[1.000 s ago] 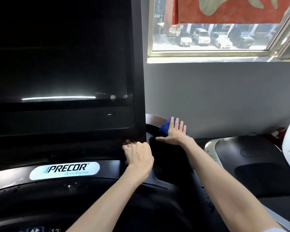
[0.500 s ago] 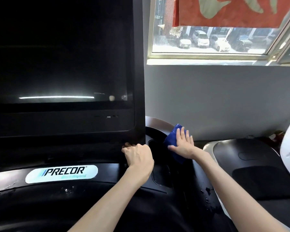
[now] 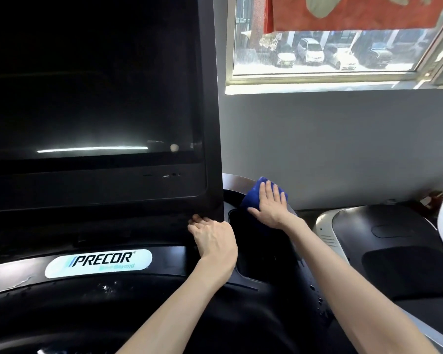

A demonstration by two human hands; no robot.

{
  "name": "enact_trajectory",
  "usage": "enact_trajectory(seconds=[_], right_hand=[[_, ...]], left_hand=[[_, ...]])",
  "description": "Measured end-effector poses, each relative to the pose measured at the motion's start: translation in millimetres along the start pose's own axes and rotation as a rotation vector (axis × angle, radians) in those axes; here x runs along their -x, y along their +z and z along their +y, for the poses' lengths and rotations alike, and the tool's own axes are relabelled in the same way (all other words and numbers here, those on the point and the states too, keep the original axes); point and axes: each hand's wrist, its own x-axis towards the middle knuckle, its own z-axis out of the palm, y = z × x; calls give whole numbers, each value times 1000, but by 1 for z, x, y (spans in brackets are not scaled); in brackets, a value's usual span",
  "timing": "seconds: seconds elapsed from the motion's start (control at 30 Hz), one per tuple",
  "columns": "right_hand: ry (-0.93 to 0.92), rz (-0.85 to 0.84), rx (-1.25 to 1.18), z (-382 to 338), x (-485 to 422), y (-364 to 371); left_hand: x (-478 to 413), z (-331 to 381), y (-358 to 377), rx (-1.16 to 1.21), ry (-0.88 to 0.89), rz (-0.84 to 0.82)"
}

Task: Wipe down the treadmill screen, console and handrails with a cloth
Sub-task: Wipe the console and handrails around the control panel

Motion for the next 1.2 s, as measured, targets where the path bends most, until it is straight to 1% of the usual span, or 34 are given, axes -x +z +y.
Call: enact_trajectory(seconds=[0.13,0.2,0.23,0.27,0.37,0.43,0.5,0.53,0.6,0.63,0.7,0.77,0.83,0.87,0.9,0.93,1.0,1.03,1.07,1.13,1.17,1.2], right_hand=[[213,176,107,7,35,22],[274,186,64,2,35,24],[276,191,47,0,28,22],[248,186,37,-2,18,18],[68,136,11,-8,-7,7],[39,125,16,-9,-6,8],[10,168,46,-1,10,15],[-34,212,45,6,22,19],[-163,302,6,21,44,25],[-254,320,6,29,54,27],[-494,253,84,42,66,24],[-669,79,277,45,67,22],[-708,-51,476,34,60,19],[-731,-70,576,27,52,20],[-779,-39,617,20,41,23],[-825,-43,646,12,34,24],[-814,-96,808,8,21,30],[-742,-163,881,7,23,30],[-697,-241,900,8,29,35],[-605,-320,957,14,42,47],[-590,-352,1000,15,50,45],[-633,-343,1019,17,53,43]], left_hand=[[-3,-3,5,2,-7,8],[0,-5,5,9,2,18],[2,-5,4,7,9,21],[3,-5,3,1,14,22],[5,-4,4,-7,8,27],[5,-5,7,-7,2,34],[6,-7,8,-5,11,35],[6,-8,8,2,16,38],[7,-10,10,33,19,44],[8,-10,11,55,17,46],[11,-12,12,91,22,39],[13,-15,11,111,40,30],[14,-19,9,98,58,26],[14,-20,8,87,62,23],[14,-20,8,81,64,20],[14,-20,7,78,63,19],[12,-20,6,78,64,17],[12,-20,6,79,67,14],[12,-21,7,81,74,13],[13,-24,8,84,91,15],[14,-25,8,85,100,16],[14,-26,8,84,104,18]])
